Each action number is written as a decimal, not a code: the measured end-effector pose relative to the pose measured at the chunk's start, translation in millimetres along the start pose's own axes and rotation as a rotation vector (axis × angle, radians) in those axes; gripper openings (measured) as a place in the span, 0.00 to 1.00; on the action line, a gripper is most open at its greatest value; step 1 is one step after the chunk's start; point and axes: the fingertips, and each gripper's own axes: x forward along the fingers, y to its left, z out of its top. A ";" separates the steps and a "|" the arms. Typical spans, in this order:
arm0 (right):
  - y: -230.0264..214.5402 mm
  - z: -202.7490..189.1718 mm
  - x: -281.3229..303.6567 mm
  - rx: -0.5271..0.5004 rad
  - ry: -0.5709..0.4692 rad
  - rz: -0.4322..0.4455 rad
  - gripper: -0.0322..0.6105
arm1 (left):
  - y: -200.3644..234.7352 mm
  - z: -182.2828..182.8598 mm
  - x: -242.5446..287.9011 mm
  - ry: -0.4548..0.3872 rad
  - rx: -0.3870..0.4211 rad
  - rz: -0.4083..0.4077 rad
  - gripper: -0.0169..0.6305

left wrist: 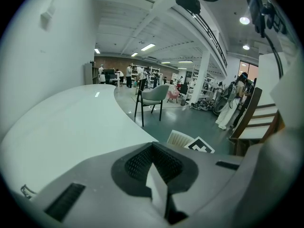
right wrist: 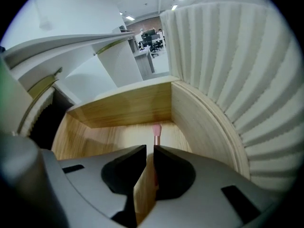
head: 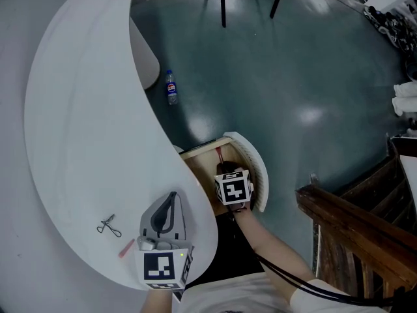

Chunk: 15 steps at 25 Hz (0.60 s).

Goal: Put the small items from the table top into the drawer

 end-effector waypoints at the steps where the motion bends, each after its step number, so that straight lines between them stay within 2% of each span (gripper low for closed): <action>1: 2.6 -0.2 -2.8 0.004 -0.004 0.007 0.14 | -0.9 -1.4 -3.1 -0.001 -0.001 0.005 0.06; 11: 28.6 2.9 -47.9 -0.021 -0.098 0.090 0.14 | -17.3 -24.4 -39.3 -0.033 -0.033 0.075 0.06; 15: 43.2 9.5 -79.2 -0.070 -0.158 0.132 0.14 | -35.3 -30.9 -60.1 -0.063 -0.034 0.101 0.06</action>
